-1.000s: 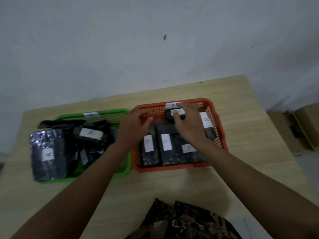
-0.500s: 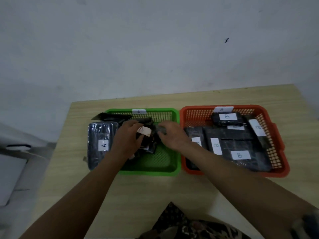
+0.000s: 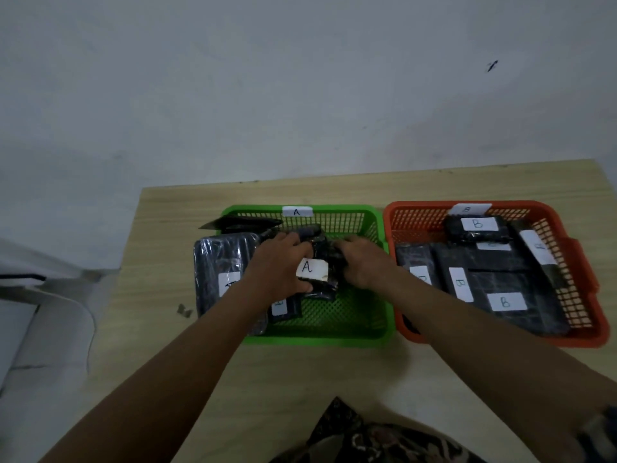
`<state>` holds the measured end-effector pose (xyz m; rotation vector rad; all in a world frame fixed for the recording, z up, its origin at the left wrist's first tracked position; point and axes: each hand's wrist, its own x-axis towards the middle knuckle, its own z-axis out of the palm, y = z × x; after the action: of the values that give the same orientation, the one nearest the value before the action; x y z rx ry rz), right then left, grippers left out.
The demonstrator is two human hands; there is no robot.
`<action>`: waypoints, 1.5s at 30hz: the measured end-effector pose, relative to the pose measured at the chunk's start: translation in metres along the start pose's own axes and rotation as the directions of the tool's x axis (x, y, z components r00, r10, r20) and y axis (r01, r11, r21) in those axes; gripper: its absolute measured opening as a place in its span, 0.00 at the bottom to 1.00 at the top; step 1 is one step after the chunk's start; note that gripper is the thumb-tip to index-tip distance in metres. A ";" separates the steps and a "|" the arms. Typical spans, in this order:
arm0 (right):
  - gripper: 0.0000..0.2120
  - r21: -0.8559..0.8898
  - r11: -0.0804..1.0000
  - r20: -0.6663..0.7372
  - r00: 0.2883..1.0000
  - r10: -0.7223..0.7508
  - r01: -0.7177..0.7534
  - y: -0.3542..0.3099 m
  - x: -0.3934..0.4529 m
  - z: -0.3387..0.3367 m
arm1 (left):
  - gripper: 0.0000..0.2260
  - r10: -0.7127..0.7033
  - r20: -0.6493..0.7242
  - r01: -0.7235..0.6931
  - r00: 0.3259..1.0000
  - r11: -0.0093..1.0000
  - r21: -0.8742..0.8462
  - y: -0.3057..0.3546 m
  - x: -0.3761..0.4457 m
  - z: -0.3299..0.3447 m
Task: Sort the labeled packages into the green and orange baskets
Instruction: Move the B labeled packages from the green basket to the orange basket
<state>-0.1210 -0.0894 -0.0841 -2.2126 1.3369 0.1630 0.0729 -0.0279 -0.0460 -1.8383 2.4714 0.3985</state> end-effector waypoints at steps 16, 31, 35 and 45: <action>0.14 0.968 0.232 0.014 0.944 0.329 -0.095 0.023 -0.073 -0.053 | 0.25 -0.358 0.012 0.176 0.934 0.430 -0.886 0.041 0.011 -0.019; 0.12 0.892 0.447 -0.053 0.964 0.262 -0.072 0.088 -0.146 -0.034 | 0.10 -0.330 0.202 0.234 0.922 0.060 -0.970 0.144 0.047 -0.003; 0.11 0.893 0.438 -0.023 0.959 0.283 -0.107 0.111 -0.163 -0.036 | 0.10 -0.311 0.215 0.238 0.926 0.034 -0.971 0.172 0.061 0.003; 0.12 0.947 0.322 -0.141 0.865 0.482 -0.025 0.156 -0.159 -0.066 | 0.15 -0.286 0.262 0.264 0.922 -0.032 -0.964 0.200 0.098 0.004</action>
<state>-0.3442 -0.0543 -0.0306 -1.0046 1.4426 -0.8338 -0.1459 -0.0651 -0.0310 -2.4623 1.4711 2.6659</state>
